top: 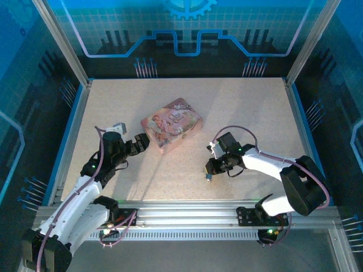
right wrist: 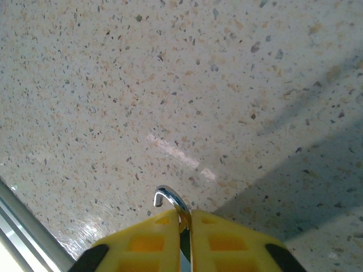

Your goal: Unlock the padlock with the key

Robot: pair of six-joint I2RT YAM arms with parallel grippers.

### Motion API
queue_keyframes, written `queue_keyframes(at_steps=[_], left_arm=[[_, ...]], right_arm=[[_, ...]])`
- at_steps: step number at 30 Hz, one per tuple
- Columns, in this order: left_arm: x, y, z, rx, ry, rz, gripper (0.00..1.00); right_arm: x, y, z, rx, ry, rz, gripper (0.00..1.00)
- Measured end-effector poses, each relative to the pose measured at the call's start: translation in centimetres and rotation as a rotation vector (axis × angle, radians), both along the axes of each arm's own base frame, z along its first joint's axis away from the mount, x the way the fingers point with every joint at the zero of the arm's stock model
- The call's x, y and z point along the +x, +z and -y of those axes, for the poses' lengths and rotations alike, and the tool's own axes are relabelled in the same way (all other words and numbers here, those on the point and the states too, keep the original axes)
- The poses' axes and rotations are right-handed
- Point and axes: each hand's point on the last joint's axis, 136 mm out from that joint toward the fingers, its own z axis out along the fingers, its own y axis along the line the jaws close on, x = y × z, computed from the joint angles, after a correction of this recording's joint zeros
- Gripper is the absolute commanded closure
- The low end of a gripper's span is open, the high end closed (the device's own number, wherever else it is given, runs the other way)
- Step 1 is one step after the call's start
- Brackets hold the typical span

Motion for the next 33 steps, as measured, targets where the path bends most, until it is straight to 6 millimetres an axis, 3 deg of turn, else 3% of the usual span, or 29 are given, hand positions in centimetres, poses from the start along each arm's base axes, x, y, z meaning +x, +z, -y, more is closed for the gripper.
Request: queue_keyframes(at_steps=[9, 17, 27, 33], left_arm=[[0.0, -0.1, 0.0, 0.000, 0.001, -0.004, 0.01], [0.1, -0.1, -0.4, 0.000, 0.014, -0.003, 0.01], [0.6, 0.9, -2.2, 0.032, 0.074, 0.019, 0.01], [0.9, 1.1, -4.6, 0.101, 0.158, 0.038, 0.01]], right_arm=[[0.4, 0.6, -0.1, 0.006, -0.007, 0.023, 0.72], [2.5, 4.3, 1.1, 0.016, -0.050, 0.182, 0.60], [7.2, 10.1, 6.6, -0.009, -0.237, 0.471, 0.38], [9.7, 11.8, 11.3, -0.045, -0.392, 0.600, 0.17]])
